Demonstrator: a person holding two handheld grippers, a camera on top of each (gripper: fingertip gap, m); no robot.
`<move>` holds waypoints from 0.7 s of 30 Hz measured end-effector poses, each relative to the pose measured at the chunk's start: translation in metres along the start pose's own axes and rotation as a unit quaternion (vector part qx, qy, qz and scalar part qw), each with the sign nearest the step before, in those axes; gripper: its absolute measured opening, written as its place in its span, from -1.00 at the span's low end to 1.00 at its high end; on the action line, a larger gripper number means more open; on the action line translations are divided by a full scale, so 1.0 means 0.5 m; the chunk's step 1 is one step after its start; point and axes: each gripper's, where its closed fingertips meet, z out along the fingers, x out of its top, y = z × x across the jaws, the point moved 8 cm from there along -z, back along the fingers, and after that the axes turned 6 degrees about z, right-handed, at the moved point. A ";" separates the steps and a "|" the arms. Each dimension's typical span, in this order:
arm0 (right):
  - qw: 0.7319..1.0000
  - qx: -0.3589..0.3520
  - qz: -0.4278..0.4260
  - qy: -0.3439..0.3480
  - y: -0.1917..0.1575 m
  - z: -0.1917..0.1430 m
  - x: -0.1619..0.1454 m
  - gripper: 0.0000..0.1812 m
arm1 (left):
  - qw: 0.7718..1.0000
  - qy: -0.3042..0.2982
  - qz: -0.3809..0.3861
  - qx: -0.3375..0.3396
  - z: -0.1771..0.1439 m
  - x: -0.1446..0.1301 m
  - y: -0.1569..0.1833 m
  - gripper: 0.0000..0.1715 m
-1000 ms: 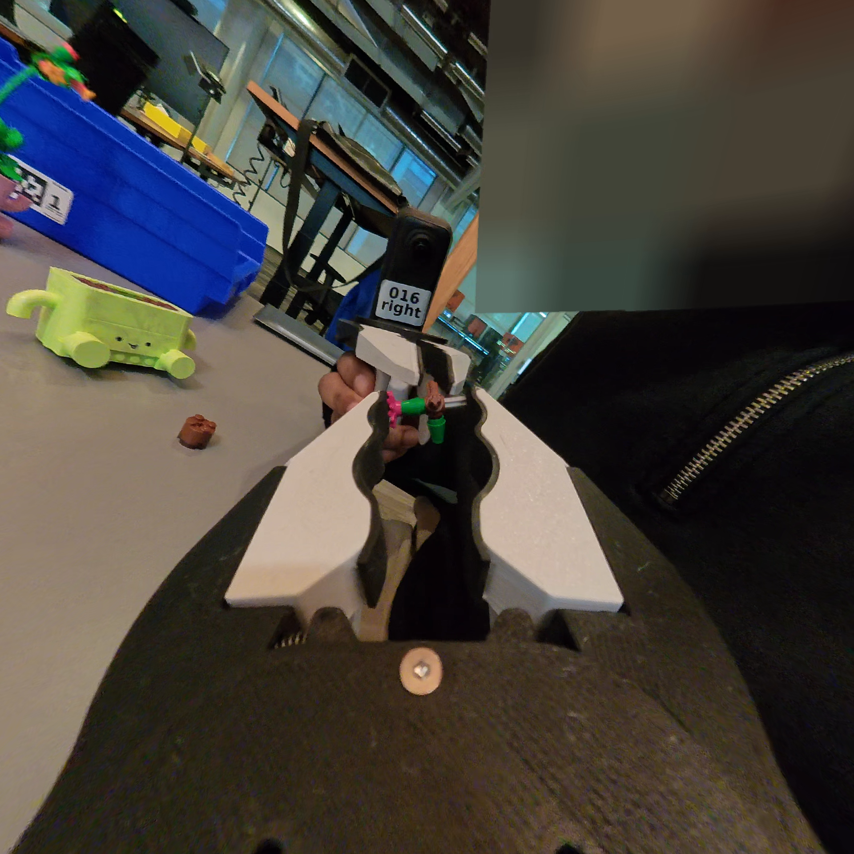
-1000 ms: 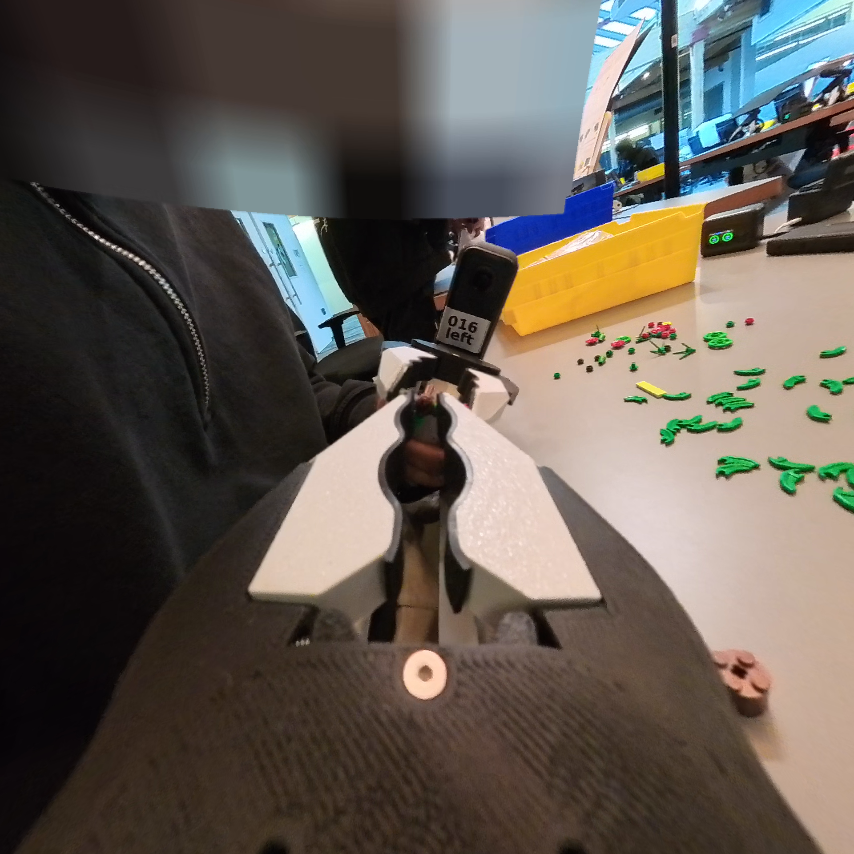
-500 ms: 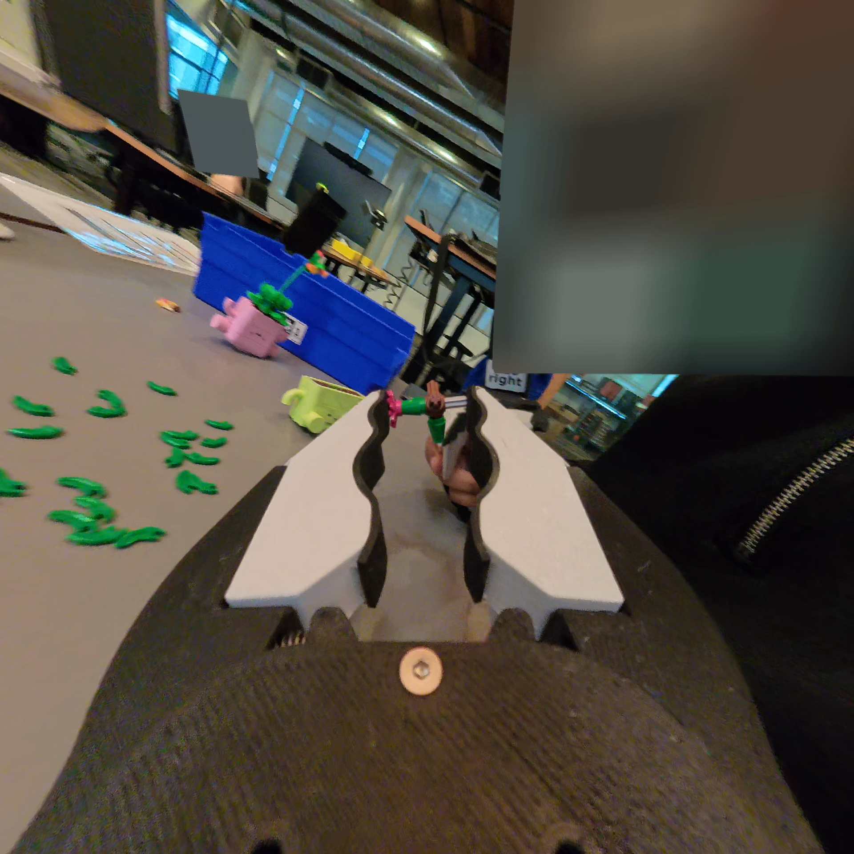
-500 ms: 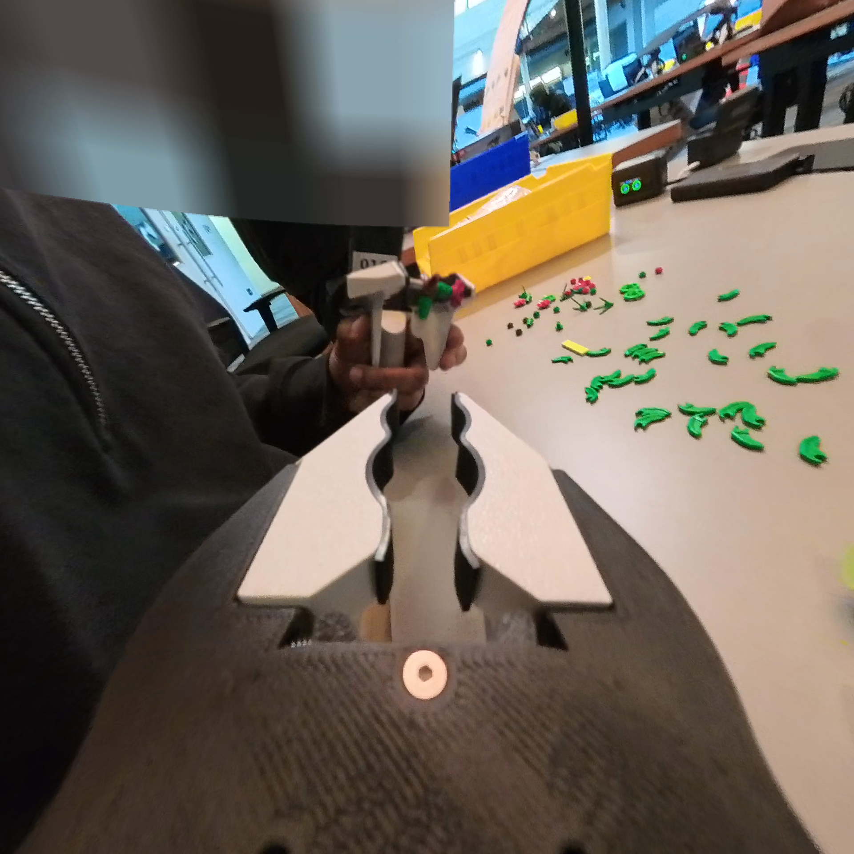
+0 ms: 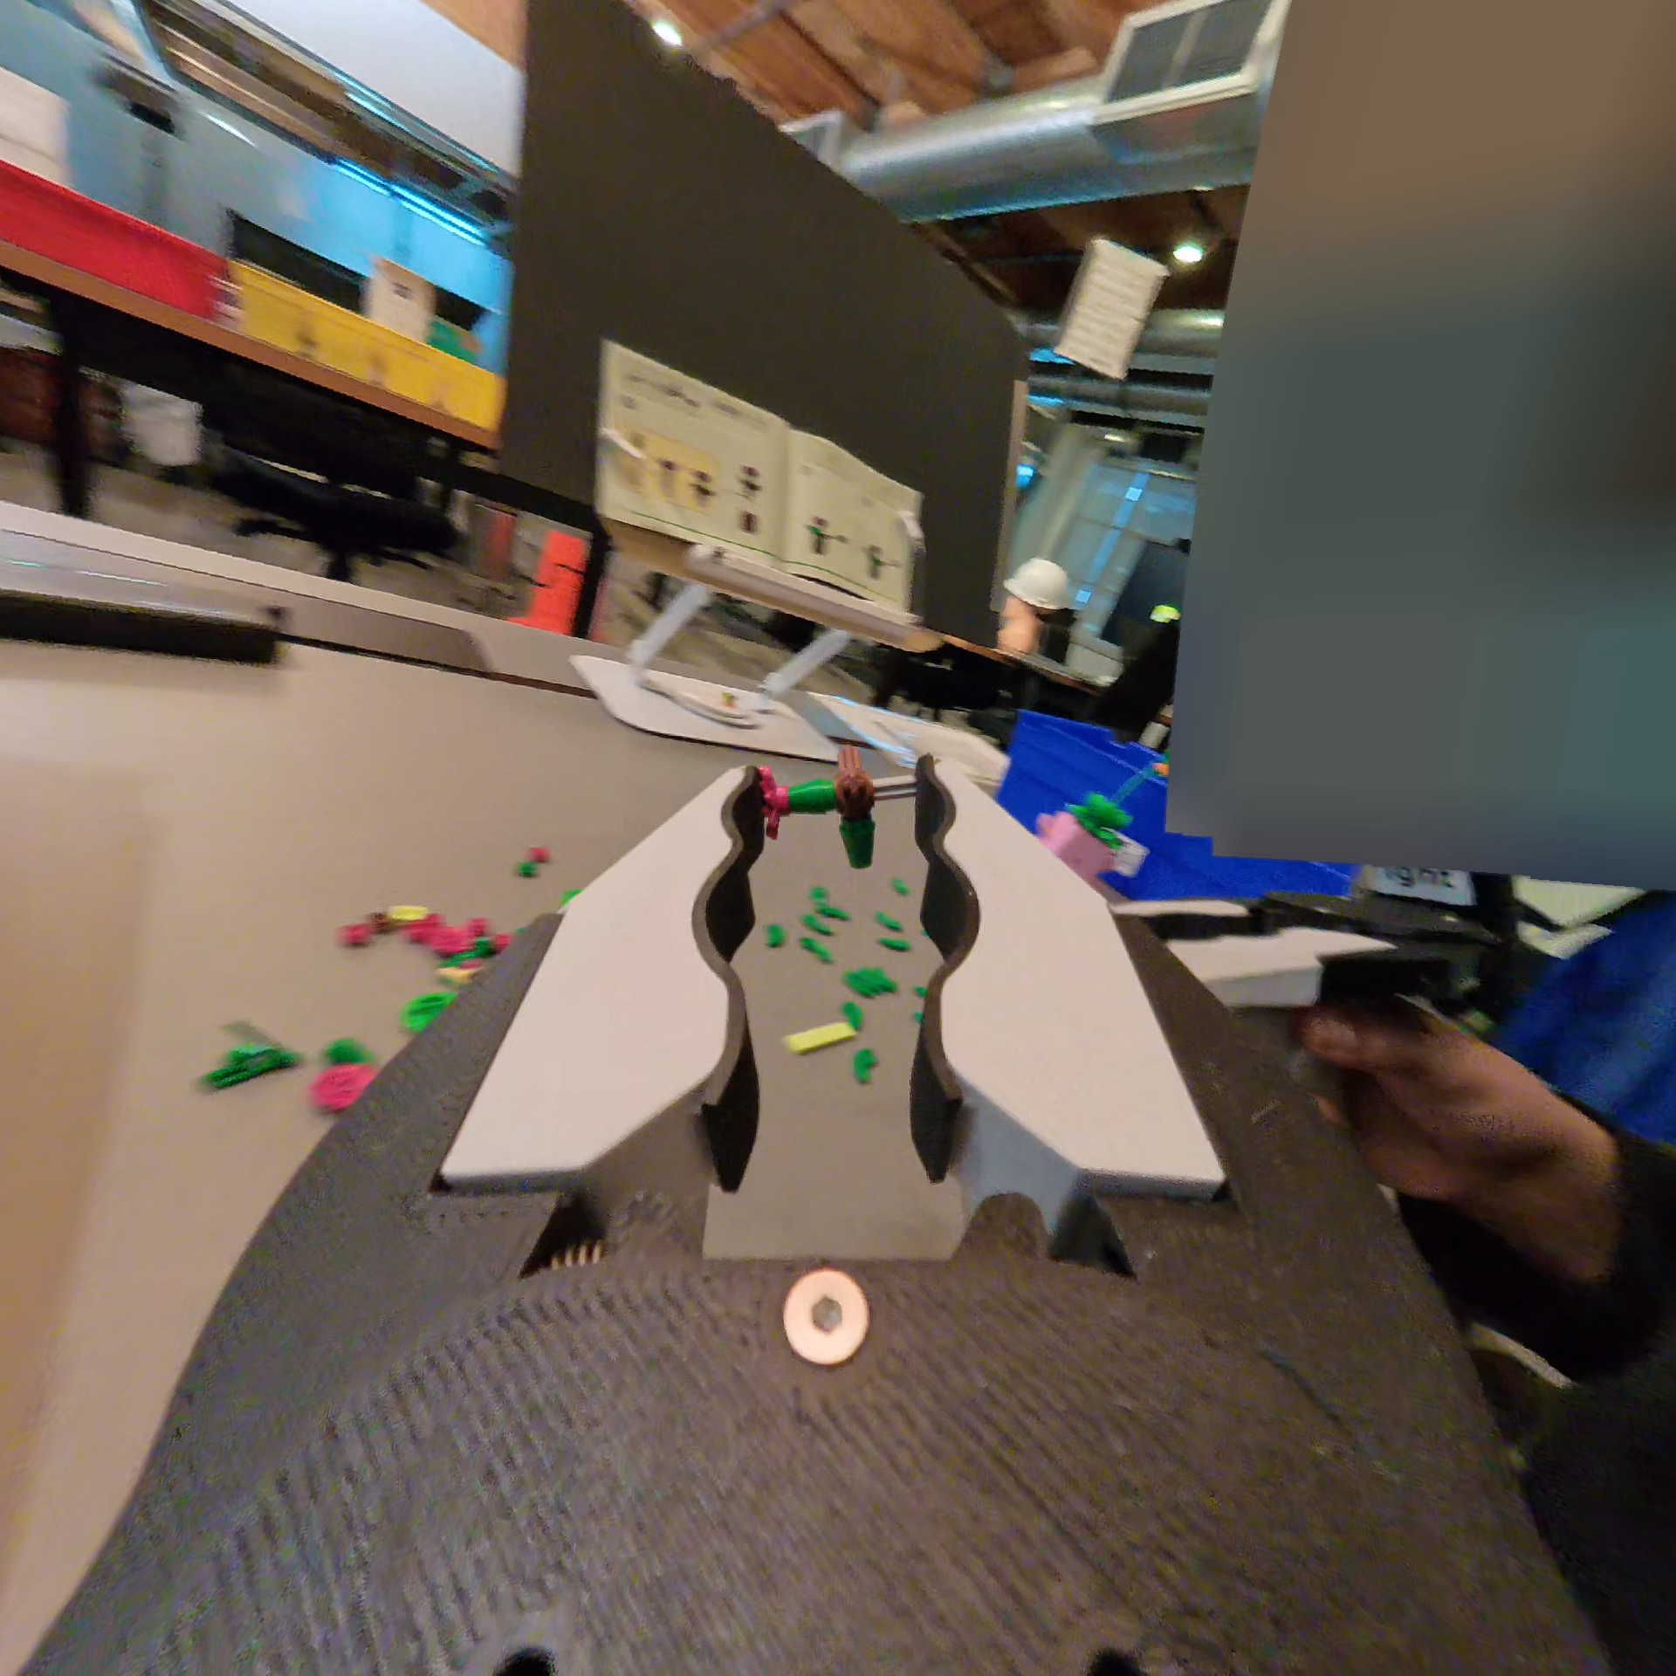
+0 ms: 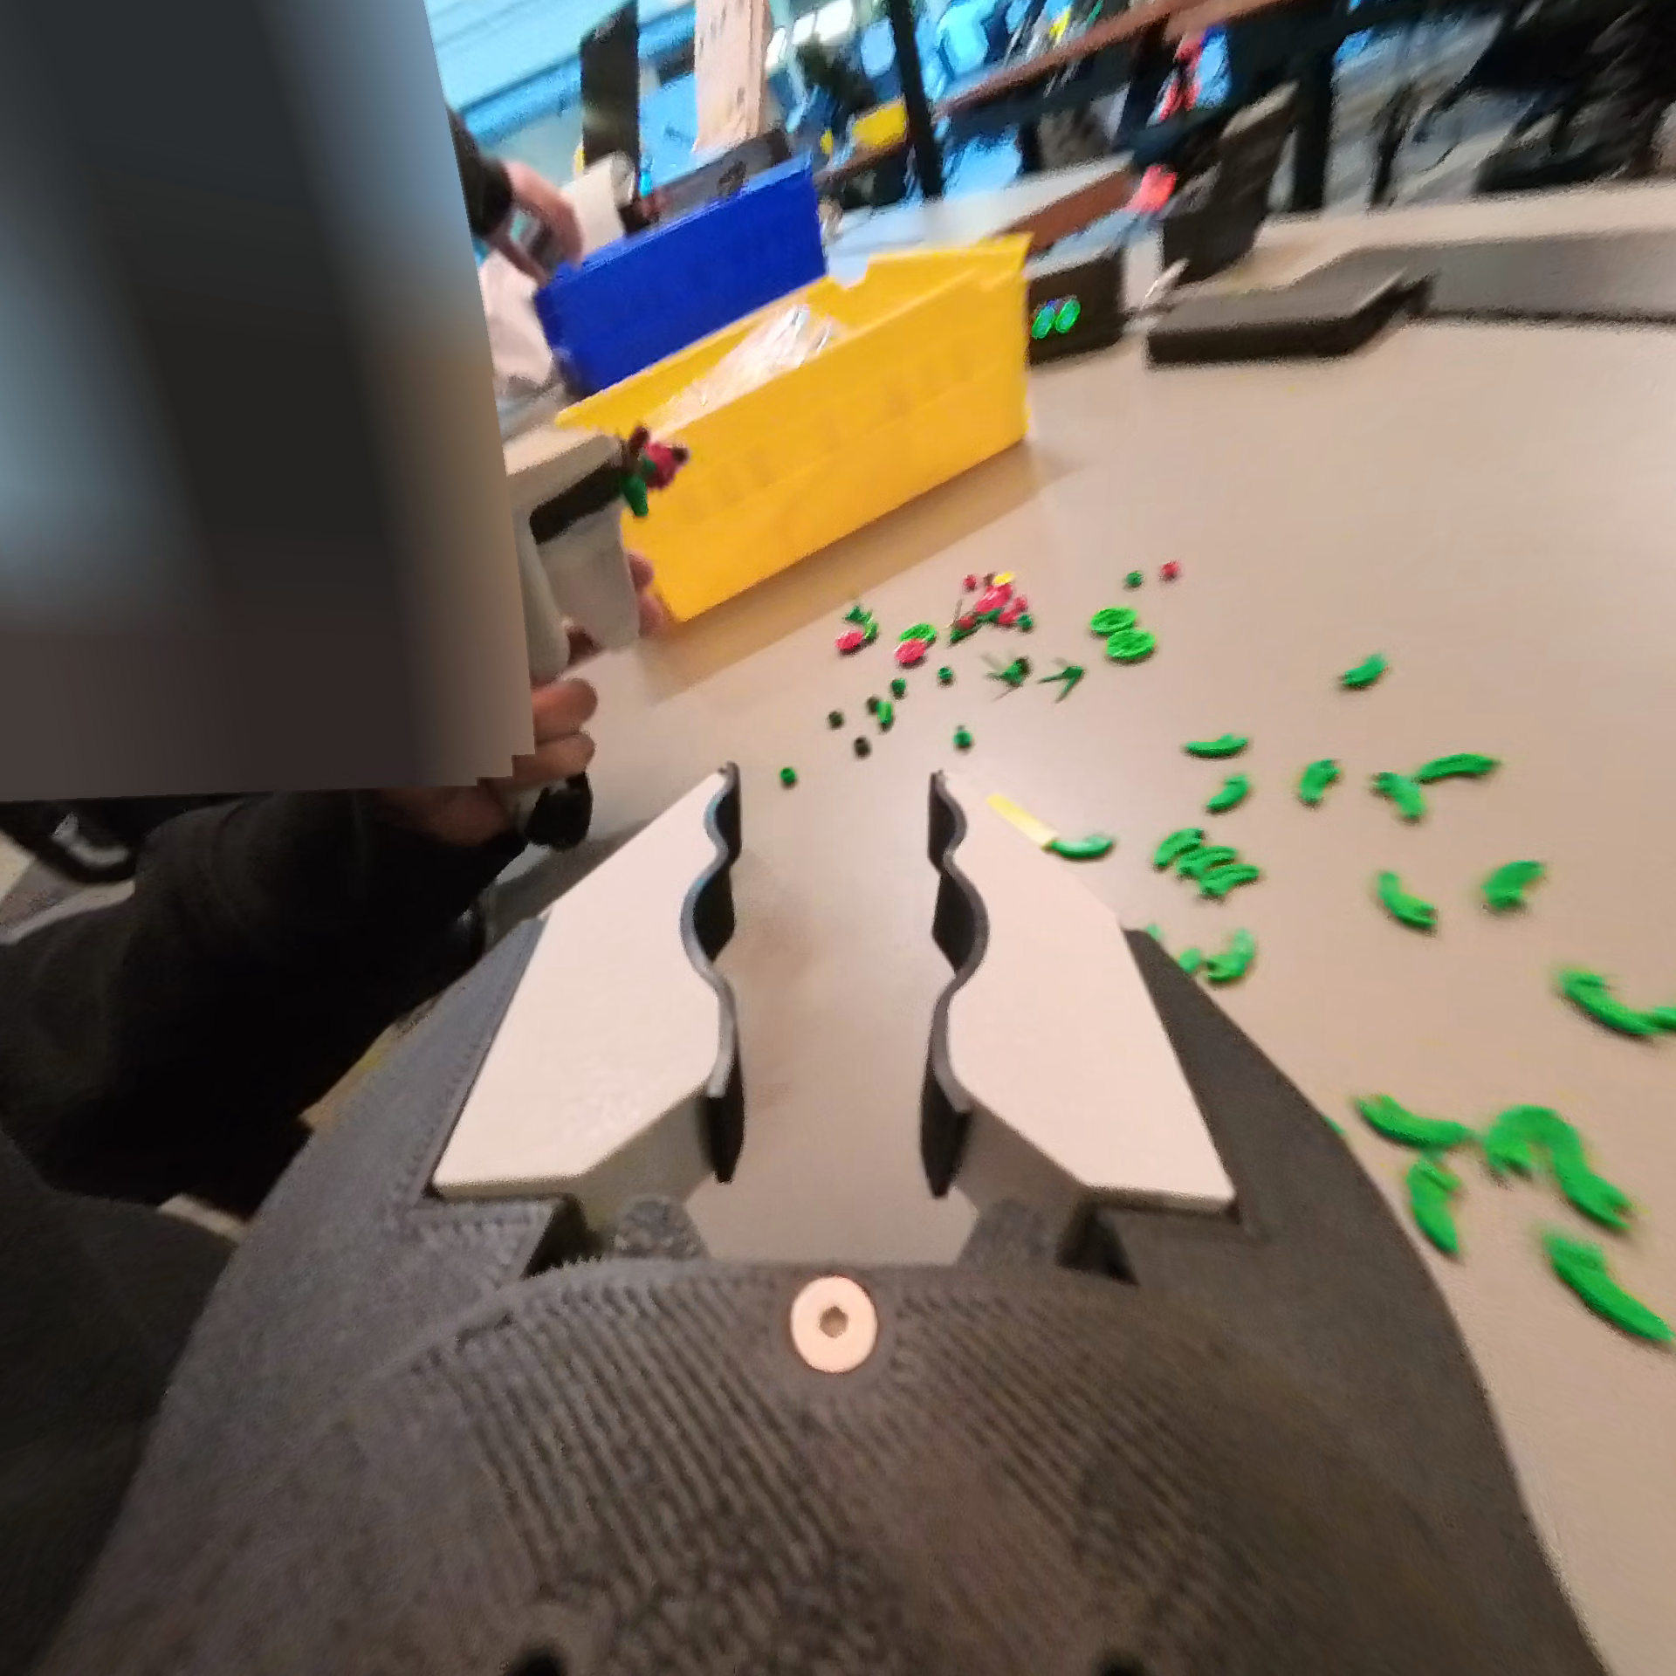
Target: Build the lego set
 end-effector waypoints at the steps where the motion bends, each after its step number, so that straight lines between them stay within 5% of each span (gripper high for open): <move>1: 1.000 0.001 -0.001 -0.024 -0.001 0.021 -0.006 -0.53 | 1.000 0.001 0.006 0.022 -0.009 0.002 -0.015 -0.64; 9: 0.990 -0.040 -0.060 -0.119 0.001 0.148 -0.011 -0.61 | 0.998 0.002 -0.039 0.051 -0.020 -0.010 -0.057 -0.64; 14: 0.978 -0.078 -0.118 -0.152 0.018 0.229 0.006 -0.85 | 0.998 0.005 -0.047 0.046 -0.019 -0.011 -0.059 -0.64; 21: 0.969 -0.071 -0.107 -0.209 0.025 0.306 -0.010 -0.80 | 0.998 0.008 -0.058 0.032 -0.019 -0.011 -0.057 -0.64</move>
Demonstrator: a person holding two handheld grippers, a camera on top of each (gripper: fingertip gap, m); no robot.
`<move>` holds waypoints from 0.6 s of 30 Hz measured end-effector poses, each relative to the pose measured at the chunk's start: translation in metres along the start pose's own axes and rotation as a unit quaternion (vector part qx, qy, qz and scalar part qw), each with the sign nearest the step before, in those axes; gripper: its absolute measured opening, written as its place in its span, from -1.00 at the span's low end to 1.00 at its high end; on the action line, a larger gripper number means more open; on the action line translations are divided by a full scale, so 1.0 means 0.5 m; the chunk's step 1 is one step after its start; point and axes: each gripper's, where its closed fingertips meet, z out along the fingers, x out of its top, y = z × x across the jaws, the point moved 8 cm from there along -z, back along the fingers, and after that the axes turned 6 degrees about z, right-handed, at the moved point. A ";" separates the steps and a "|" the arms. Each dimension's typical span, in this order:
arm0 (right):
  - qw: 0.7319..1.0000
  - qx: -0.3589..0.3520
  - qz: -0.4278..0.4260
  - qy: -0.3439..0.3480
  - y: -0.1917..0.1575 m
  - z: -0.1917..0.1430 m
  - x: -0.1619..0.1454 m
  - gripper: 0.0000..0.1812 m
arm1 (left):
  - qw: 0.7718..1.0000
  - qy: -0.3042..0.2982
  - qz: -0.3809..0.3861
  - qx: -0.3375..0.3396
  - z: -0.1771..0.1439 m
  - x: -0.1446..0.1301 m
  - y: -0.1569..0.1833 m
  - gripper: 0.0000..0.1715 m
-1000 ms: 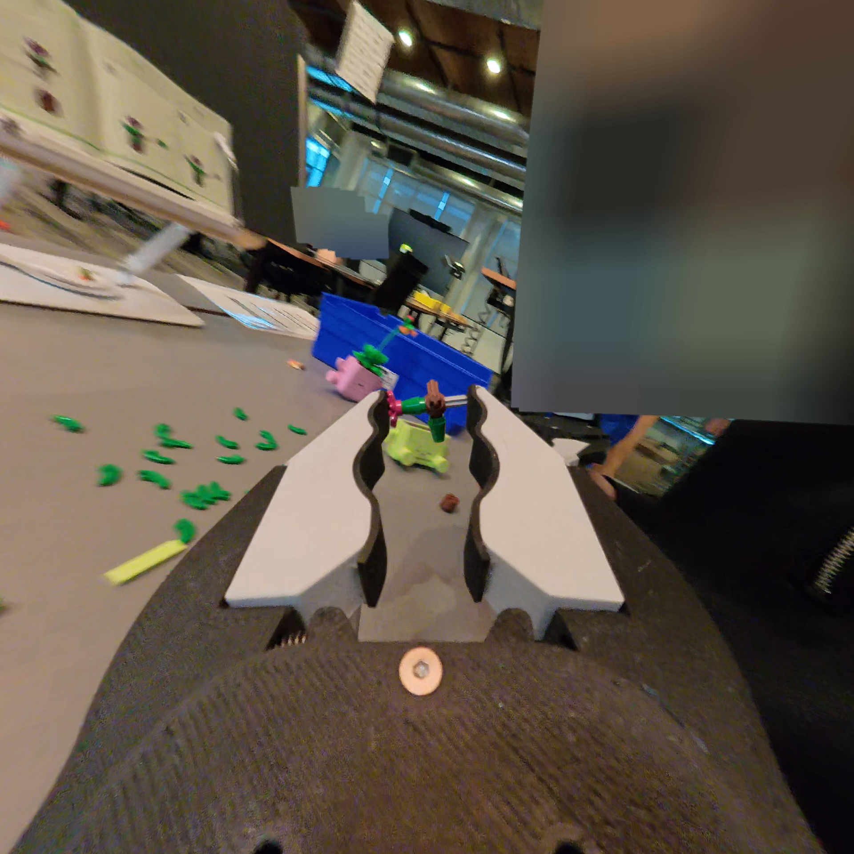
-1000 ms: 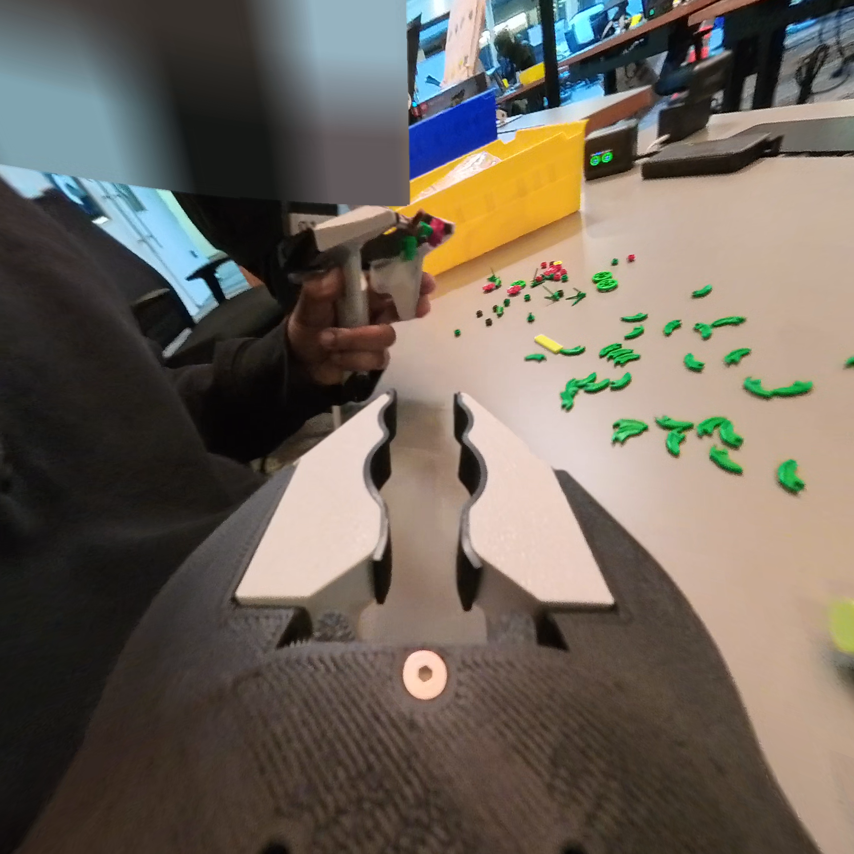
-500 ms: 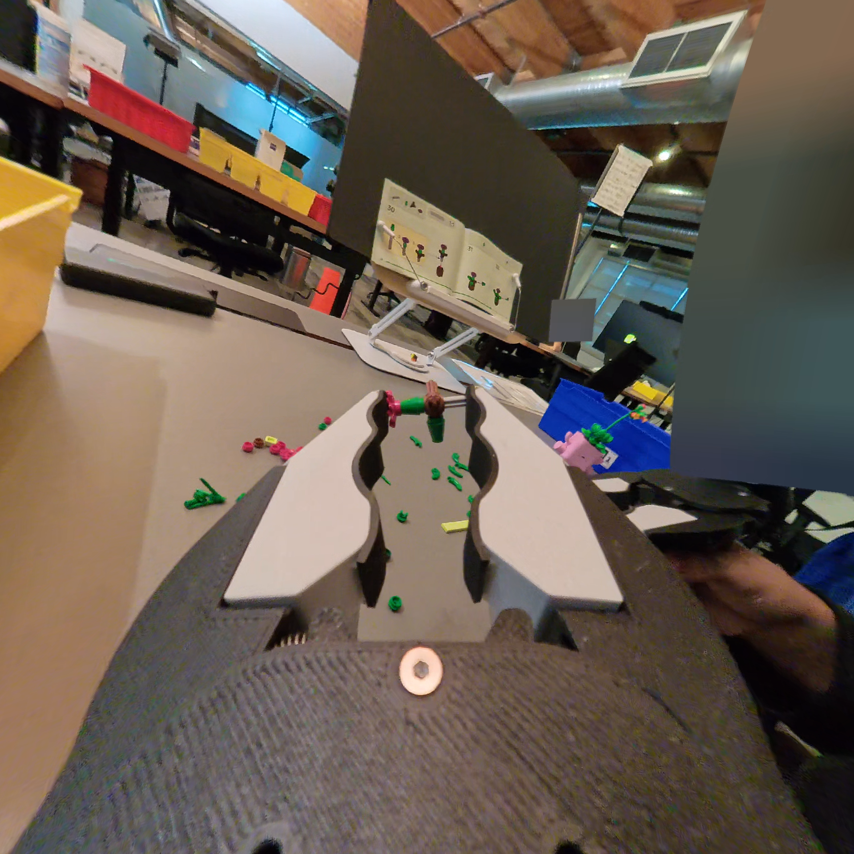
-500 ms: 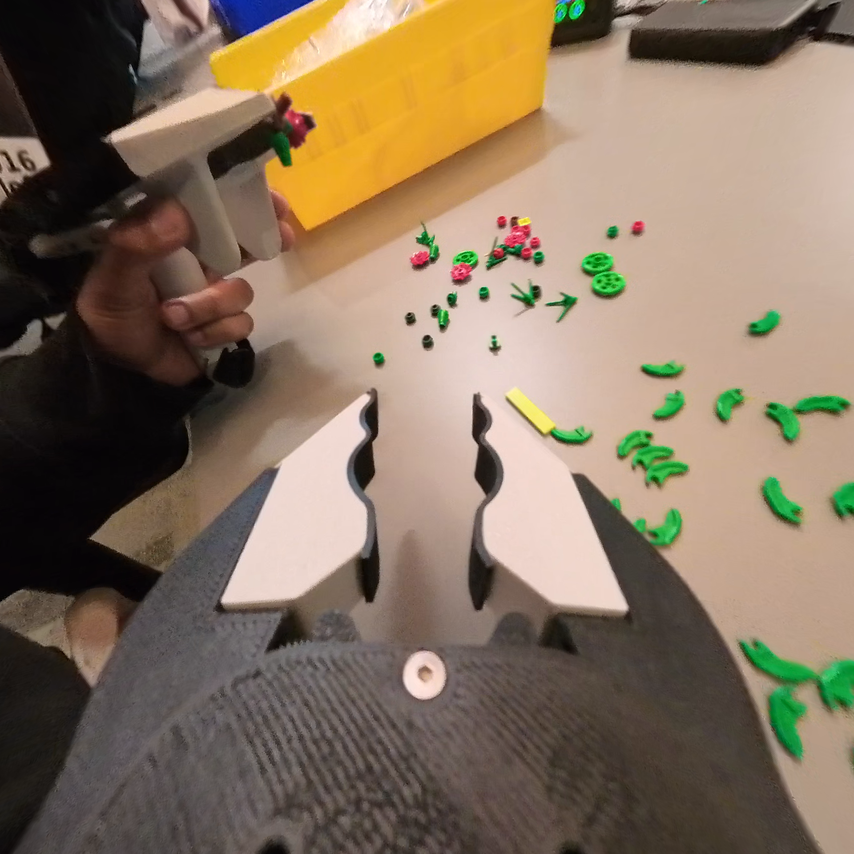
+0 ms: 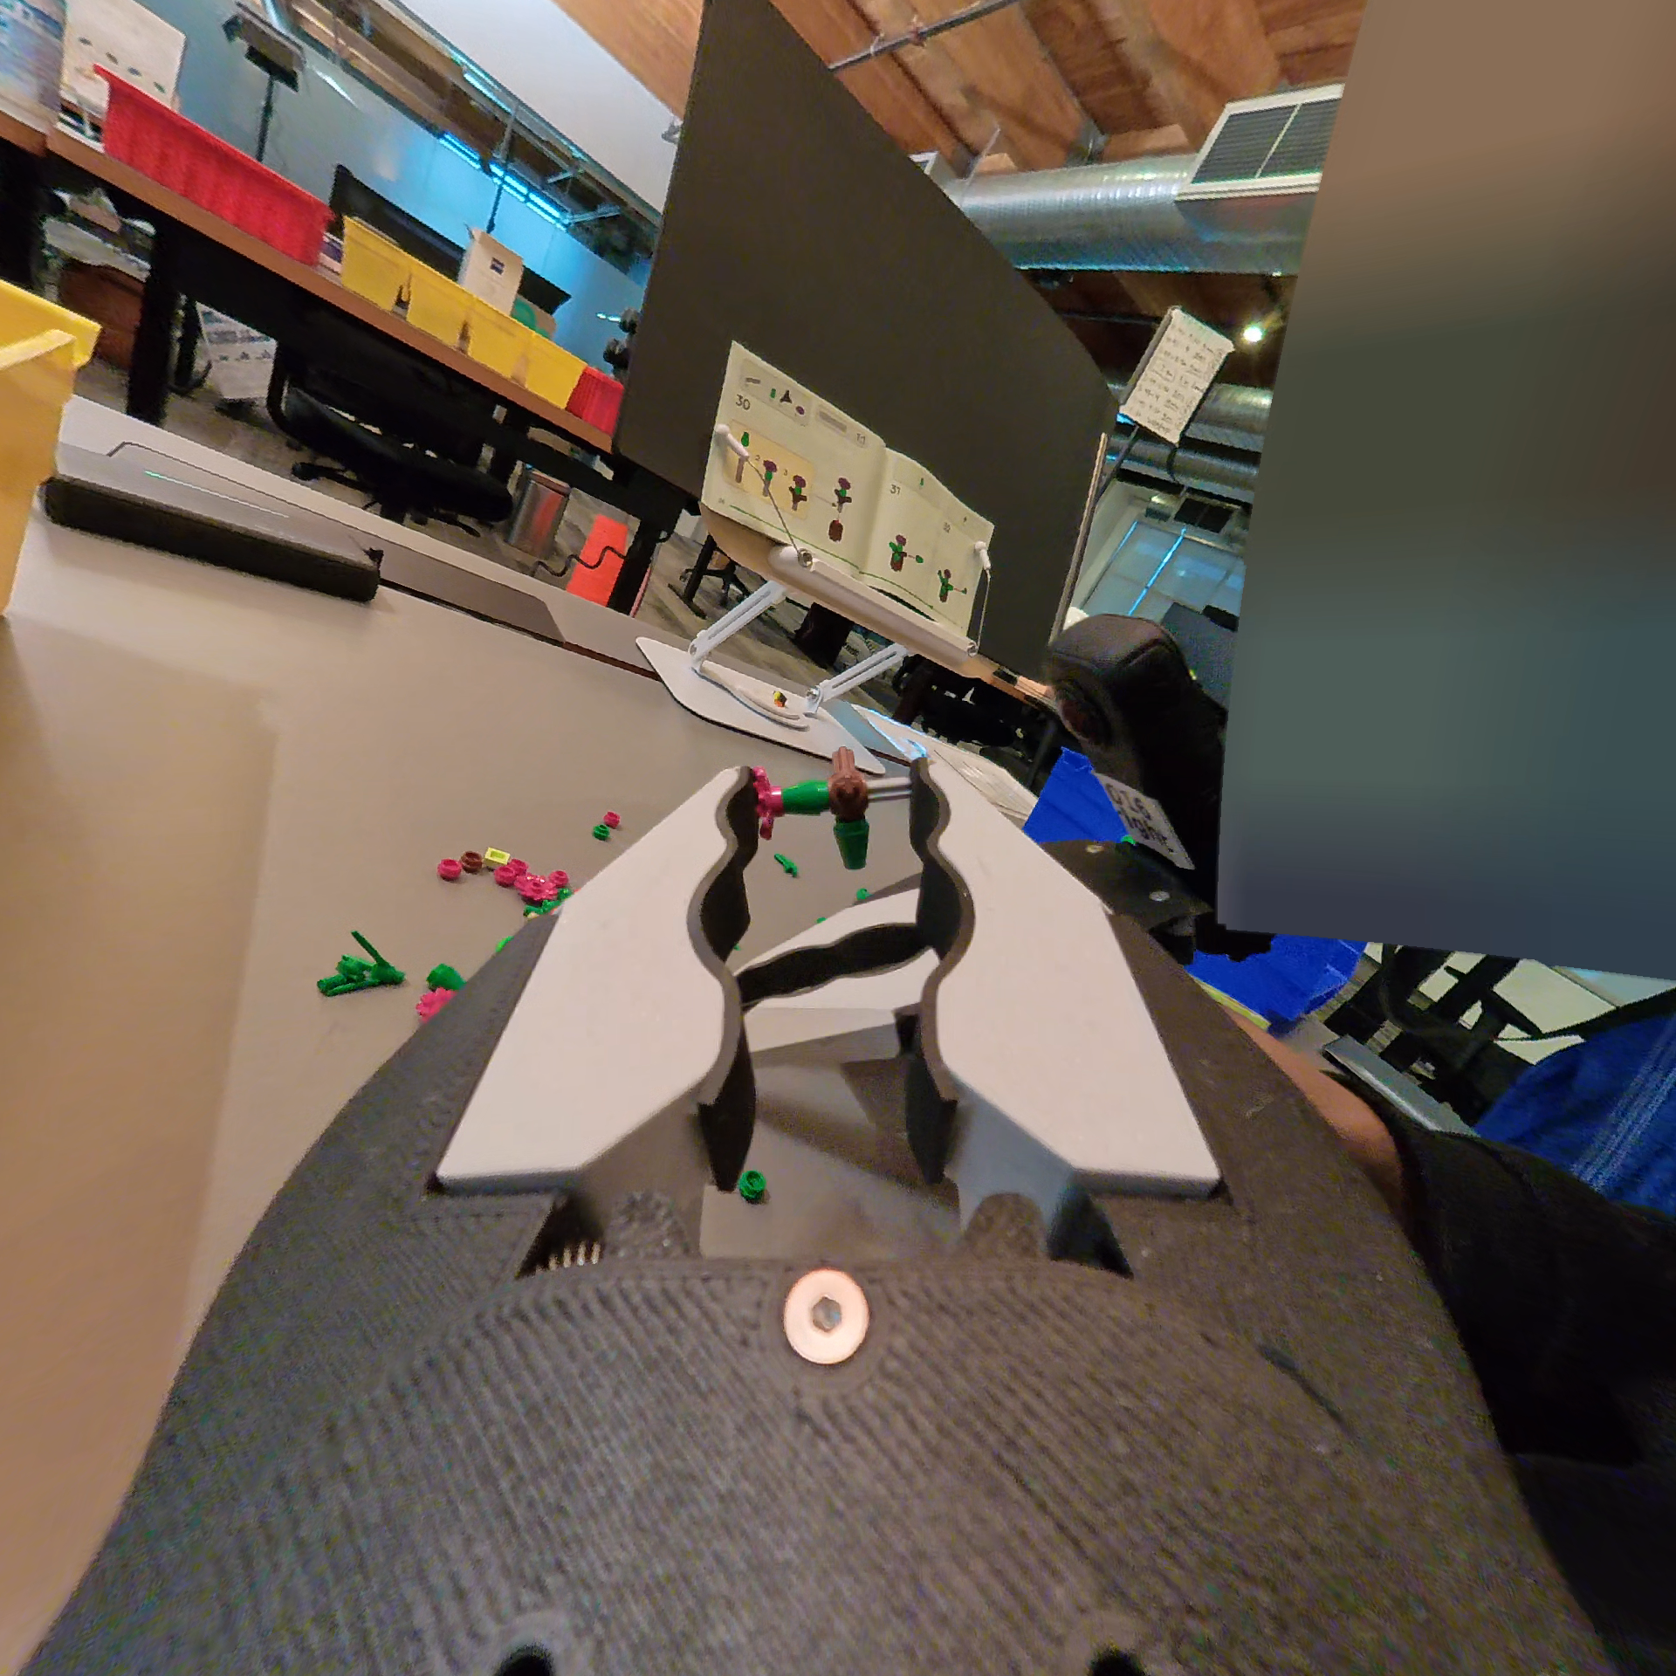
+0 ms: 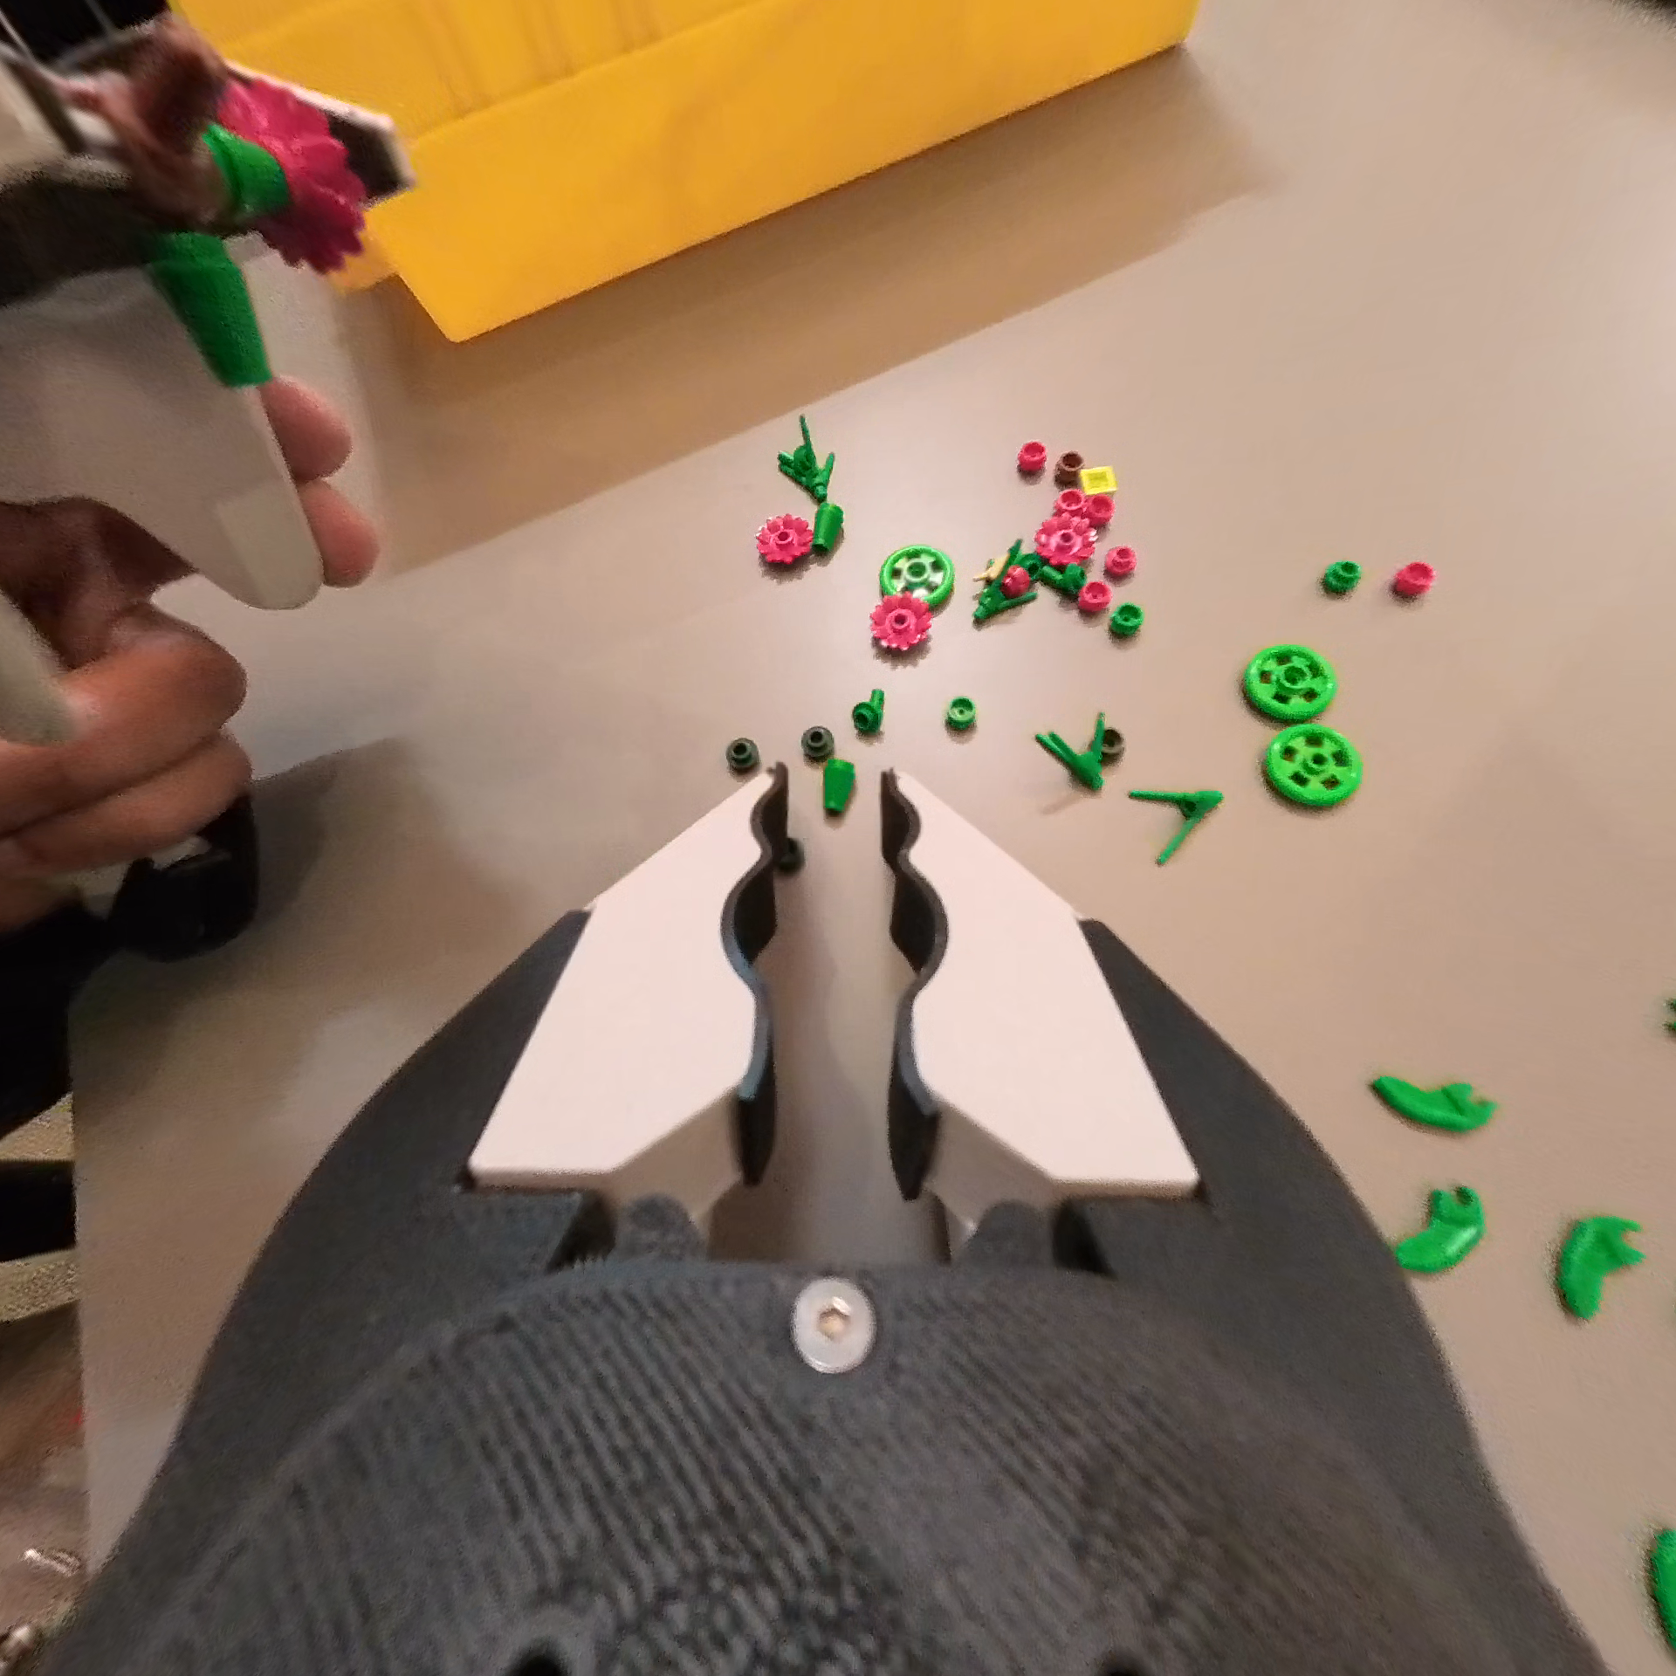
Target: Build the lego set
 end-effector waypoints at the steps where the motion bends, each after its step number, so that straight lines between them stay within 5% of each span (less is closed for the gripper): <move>1: 1.000 -0.004 -0.005 -0.005 0.000 0.005 -0.001 -0.81 | 1.000 -0.002 0.000 -0.001 0.001 -0.001 0.000 -0.64; 11: 1.000 -0.004 -0.006 0.006 0.011 -0.003 0.001 -0.95 | 0.999 -0.005 0.000 -0.051 0.008 -0.005 0.020 -0.64; 18: 0.988 0.057 -0.035 0.143 0.017 -0.177 -0.029 -0.96 | 0.985 -0.096 0.059 -0.132 0.037 -0.049 0.079 -0.64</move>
